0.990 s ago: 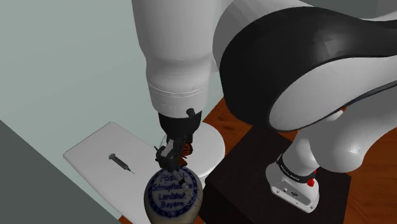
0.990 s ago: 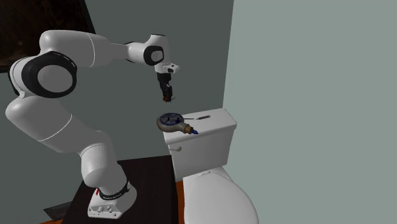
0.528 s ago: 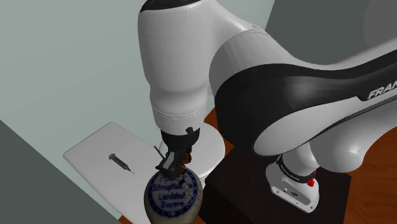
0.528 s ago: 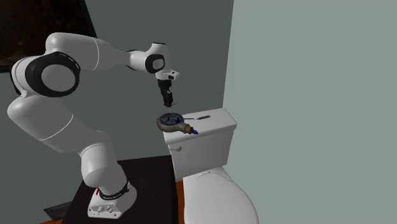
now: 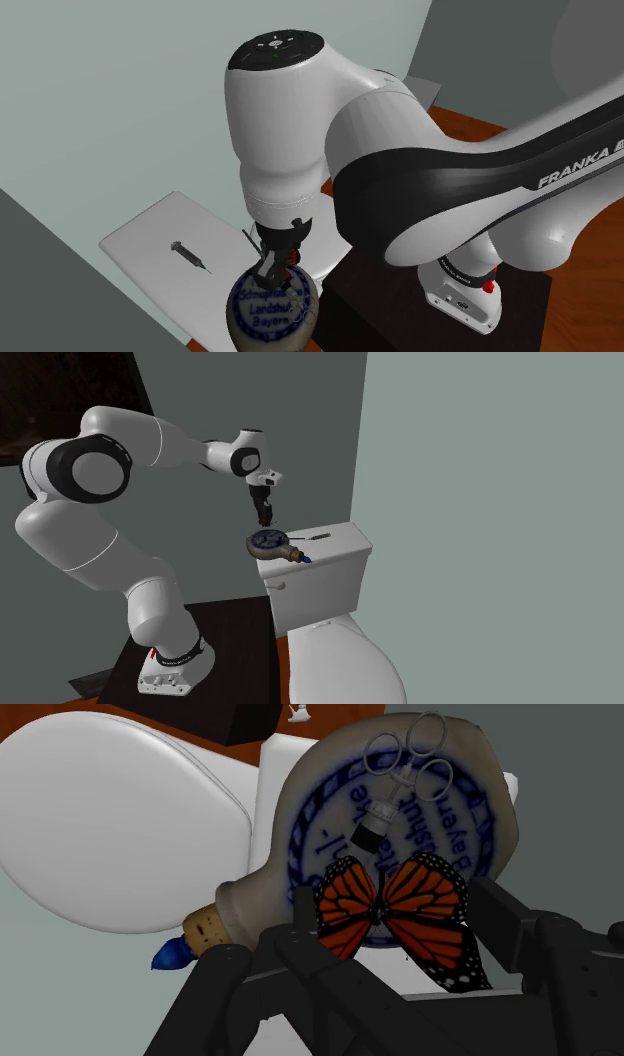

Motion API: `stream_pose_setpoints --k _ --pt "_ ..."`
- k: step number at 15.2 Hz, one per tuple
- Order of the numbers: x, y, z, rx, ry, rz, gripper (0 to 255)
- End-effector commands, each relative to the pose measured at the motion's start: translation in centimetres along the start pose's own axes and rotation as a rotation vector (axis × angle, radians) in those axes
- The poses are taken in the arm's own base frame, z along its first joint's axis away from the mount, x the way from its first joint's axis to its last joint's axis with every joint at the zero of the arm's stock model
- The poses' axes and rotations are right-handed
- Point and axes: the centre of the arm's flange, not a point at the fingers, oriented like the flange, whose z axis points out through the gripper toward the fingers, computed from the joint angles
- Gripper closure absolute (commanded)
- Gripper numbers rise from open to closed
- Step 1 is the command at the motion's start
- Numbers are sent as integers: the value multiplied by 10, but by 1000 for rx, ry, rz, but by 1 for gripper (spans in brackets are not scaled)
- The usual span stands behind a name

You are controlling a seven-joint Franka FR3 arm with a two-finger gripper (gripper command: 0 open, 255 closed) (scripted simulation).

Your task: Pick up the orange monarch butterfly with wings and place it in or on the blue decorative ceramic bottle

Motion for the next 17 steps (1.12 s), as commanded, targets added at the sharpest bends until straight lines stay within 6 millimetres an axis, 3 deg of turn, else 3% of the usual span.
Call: stream_pose_setpoints --k 1,5,6,11,15,17 --pt "0 0 1 0 0 0 255" --pt "0 0 1 0 0 0 255" --pt "0 0 1 0 0 0 0" --pt "0 0 1 0 0 0 0" --pt "0 0 -49 0 0 0 0" --pt "0 0 -49 0 0 0 0"
